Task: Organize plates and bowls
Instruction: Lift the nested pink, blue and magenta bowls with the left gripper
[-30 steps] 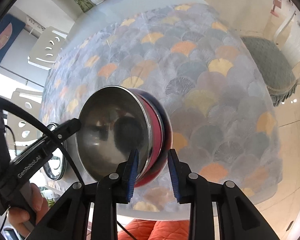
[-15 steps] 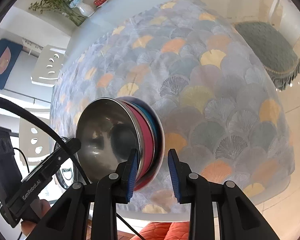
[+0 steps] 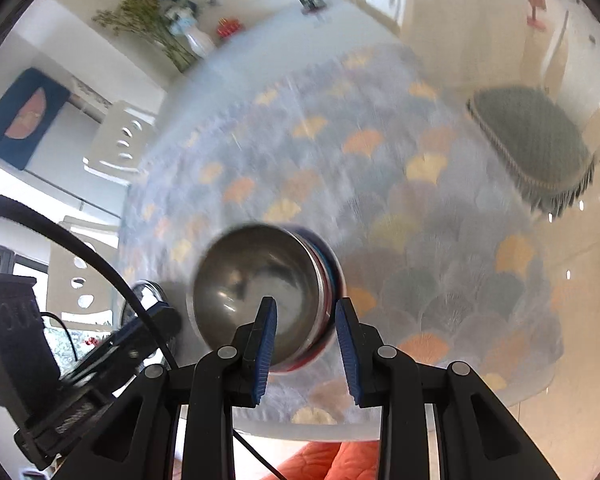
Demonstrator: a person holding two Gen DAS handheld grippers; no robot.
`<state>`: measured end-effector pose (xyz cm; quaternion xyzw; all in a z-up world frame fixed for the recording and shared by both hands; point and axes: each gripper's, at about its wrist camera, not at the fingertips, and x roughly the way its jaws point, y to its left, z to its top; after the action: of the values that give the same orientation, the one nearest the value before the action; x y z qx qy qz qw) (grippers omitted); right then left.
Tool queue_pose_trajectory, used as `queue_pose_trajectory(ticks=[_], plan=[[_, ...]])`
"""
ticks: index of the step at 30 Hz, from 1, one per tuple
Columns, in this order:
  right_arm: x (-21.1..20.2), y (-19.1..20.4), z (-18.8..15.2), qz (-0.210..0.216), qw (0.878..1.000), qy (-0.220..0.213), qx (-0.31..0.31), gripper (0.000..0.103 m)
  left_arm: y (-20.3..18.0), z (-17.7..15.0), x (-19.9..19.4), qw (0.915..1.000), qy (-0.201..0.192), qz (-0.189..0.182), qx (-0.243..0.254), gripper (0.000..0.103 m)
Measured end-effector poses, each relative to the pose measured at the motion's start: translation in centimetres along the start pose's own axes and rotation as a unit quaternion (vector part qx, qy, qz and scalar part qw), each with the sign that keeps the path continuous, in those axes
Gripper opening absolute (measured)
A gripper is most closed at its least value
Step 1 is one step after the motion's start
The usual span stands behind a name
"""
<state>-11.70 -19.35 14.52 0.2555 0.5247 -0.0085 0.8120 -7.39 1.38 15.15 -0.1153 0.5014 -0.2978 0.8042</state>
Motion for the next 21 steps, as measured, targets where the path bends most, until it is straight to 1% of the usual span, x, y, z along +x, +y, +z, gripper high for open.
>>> queue_pose_trajectory(ticks=[1,2,3,4,5,6,7,9,10,12,13,15,18,21], plan=[[-1.2,0.5,0.0,0.002,1.0,-0.024,-0.006,0.031,-0.1,0.1,-0.5,1.0,-0.008,-0.003,-0.004,0.045],[-1.9,0.7,0.0,0.003,0.999,-0.039,-0.009,0.042,-0.2,0.3,-1.2,0.9998,-0.017,-0.006,-0.01,0.047],[-2.8,1.1,0.0,0.005,0.998,-0.06,-0.014,0.05,-0.2,0.5,-1.9,0.9994,-0.028,-0.005,-0.019,0.051],[-3.6,1.3,-0.1,0.006,0.997,-0.078,-0.016,0.063,-0.2,0.5,-2.3,0.9991,-0.033,-0.006,-0.024,0.063],[-4.2,1.5,-0.2,0.006,0.995,-0.095,-0.017,0.072,-0.1,0.5,-2.7,0.9986,-0.041,-0.007,-0.031,0.068],[-4.6,1.8,-0.3,0.002,0.994,-0.107,-0.02,0.075,-0.1,0.4,-3.1,0.9982,-0.048,-0.008,-0.036,0.068],[-4.7,2.0,-0.4,-0.006,0.993,-0.112,-0.025,0.076,-0.1,0.3,-3.1,0.9984,-0.046,-0.011,-0.033,0.068],[-4.1,2.6,-0.6,-0.031,0.994,-0.1,-0.043,0.076,-0.4,-0.1,-2.8,0.9993,-0.033,-0.015,-0.006,0.066],[-3.7,2.8,-0.7,-0.039,0.994,-0.089,-0.051,0.076,-0.6,-0.6,-2.5,0.9995,-0.032,0.002,0.009,0.066],[-2.7,2.6,-1.2,-0.047,0.994,-0.074,-0.062,0.076,-0.7,-1.4,-2.1,0.9989,-0.028,0.032,0.022,0.066],[-2.3,2.5,-1.3,-0.051,0.994,-0.071,-0.066,0.076,-0.7,-1.7,-1.8,0.9989,-0.025,0.034,0.021,0.066],[-1.5,2.2,-1.5,-0.052,0.994,-0.064,-0.072,0.076,-0.3,-1.8,-1.1,0.9993,-0.014,0.035,0.005,0.066],[-0.1,2.0,-1.1,-0.058,0.994,-0.037,-0.084,0.076,0.3,-1.4,-0.2,0.9993,-0.004,0.033,-0.016,0.066],[0.4,1.5,-0.4,-0.055,0.994,-0.024,-0.087,0.076,0.5,-1.1,0.6,0.9986,0.003,0.045,-0.026,0.066]])
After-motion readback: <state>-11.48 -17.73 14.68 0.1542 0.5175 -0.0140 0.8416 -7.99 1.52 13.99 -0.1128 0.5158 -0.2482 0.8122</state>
